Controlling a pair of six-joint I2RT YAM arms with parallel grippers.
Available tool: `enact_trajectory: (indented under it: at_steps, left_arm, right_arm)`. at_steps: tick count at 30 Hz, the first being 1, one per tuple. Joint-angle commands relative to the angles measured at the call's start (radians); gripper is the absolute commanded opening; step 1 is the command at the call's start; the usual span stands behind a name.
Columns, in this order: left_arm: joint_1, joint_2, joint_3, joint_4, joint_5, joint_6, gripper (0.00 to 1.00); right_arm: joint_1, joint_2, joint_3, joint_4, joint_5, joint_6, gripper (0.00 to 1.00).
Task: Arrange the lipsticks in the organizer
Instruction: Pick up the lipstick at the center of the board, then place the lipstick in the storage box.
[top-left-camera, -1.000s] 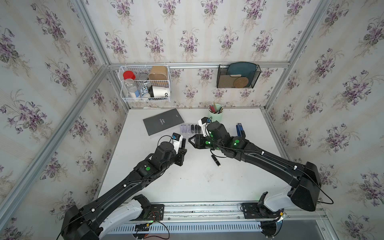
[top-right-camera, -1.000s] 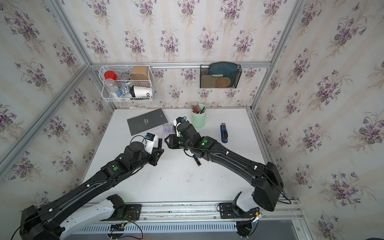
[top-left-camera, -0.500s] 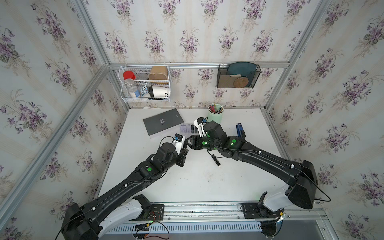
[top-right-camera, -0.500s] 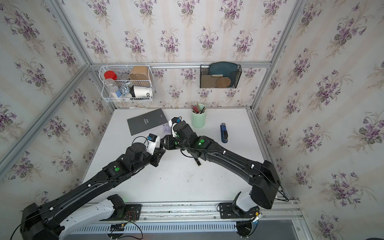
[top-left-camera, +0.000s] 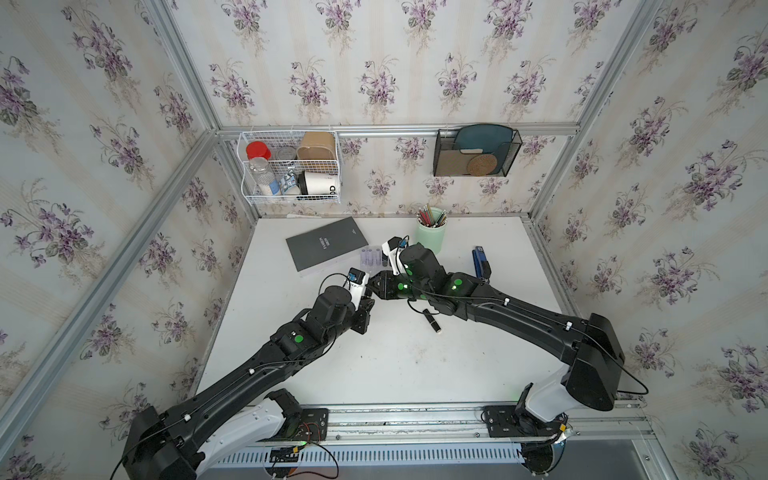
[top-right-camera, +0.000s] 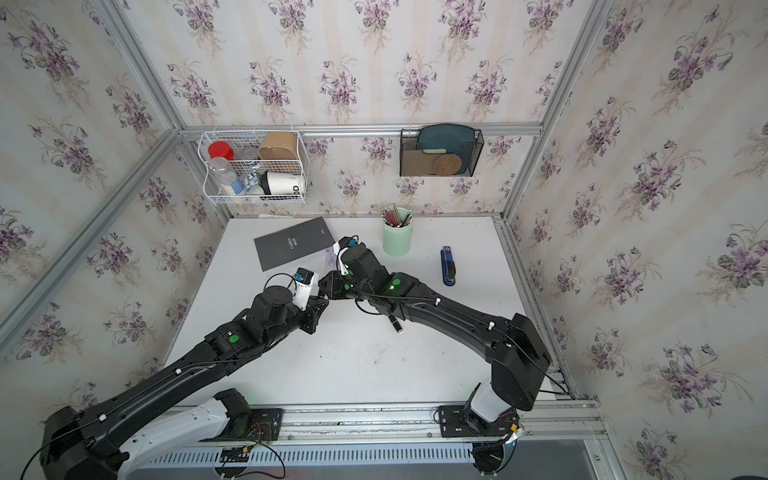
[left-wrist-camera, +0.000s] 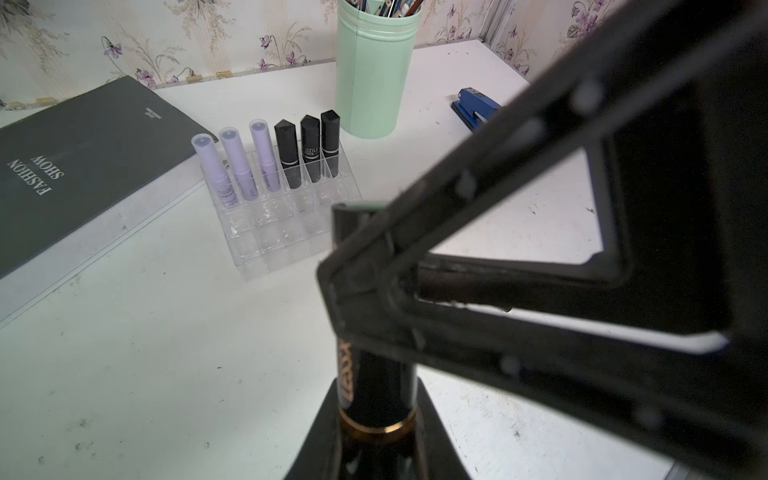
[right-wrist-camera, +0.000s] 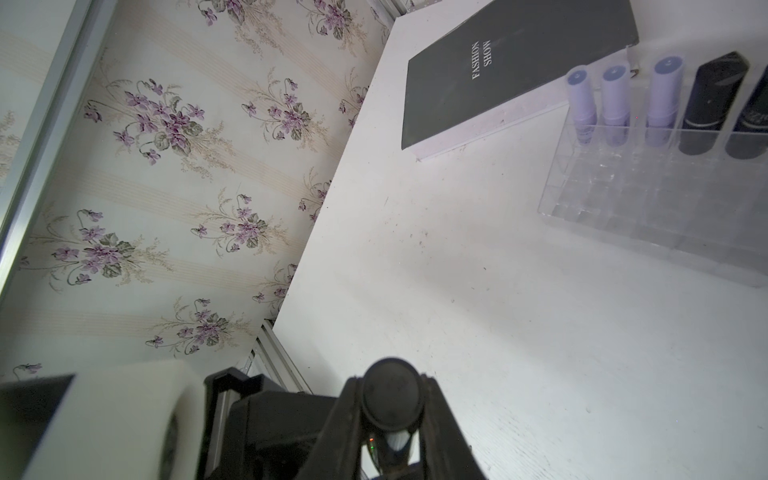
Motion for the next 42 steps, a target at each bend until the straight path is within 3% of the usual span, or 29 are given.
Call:
enact_trajectory:
  at_steps: [1, 4, 11, 12, 14, 15, 17, 22, 24, 28, 32, 42]
  left_arm:
    - [-0.001, -0.008, 0.005, 0.045, 0.006, 0.020, 0.00]
    - [-0.001, -0.015, 0.003, 0.042, 0.003, 0.025, 0.00]
    - [-0.001, -0.023, 0.000, 0.042, -0.030, 0.018, 0.00]
    - [-0.001, -0.026, 0.004, 0.038, -0.039, 0.013, 0.07]
    - [0.003, -0.035, 0.030, 0.000, -0.057, -0.005, 0.38]
    - [0.006, -0.040, 0.053, -0.038, -0.076, -0.015, 0.59]
    - [0.019, -0.060, 0.093, -0.110, -0.100, -0.025, 0.80]
    - [0.105, -0.119, 0.152, -0.250, -0.193, -0.070, 0.81]
    - [0.193, -0.106, 0.181, -0.324, -0.216, -0.126, 0.81]
    - [0.362, -0.024, 0.207, -0.403, -0.085, -0.197, 0.79]
    - [0.434, 0.053, 0.200, -0.409, 0.026, -0.234, 0.75]
    - [0.499, 0.056, 0.105, -0.367, 0.065, -0.240, 0.73]
  right_arm:
    - [-0.015, 0.014, -0.004, 0.036, 0.001, 0.045, 0.27]
    - [-0.031, 0.019, -0.010, 0.069, -0.026, 0.069, 0.33]
    - [-0.038, 0.038, 0.001, 0.085, -0.035, 0.084, 0.19]
    - [-0.041, 0.039, -0.001, 0.094, -0.035, 0.088, 0.19]
    - [-0.053, 0.041, -0.003, 0.114, -0.029, 0.095, 0.18]
    - [-0.063, 0.042, -0.001, 0.121, -0.020, 0.093, 0.18]
    - [-0.088, 0.046, 0.008, 0.134, 0.006, 0.083, 0.17]
    - [-0.124, 0.084, 0.015, 0.203, 0.168, 0.005, 0.15]
    - [-0.108, 0.121, -0.001, 0.276, 0.287, -0.073, 0.14]
    - [-0.049, 0.225, 0.011, 0.417, 0.502, -0.258, 0.14]
    - [-0.042, 0.348, 0.090, 0.472, 0.539, -0.367, 0.14]
    - [-0.046, 0.518, 0.193, 0.573, 0.547, -0.501, 0.14]
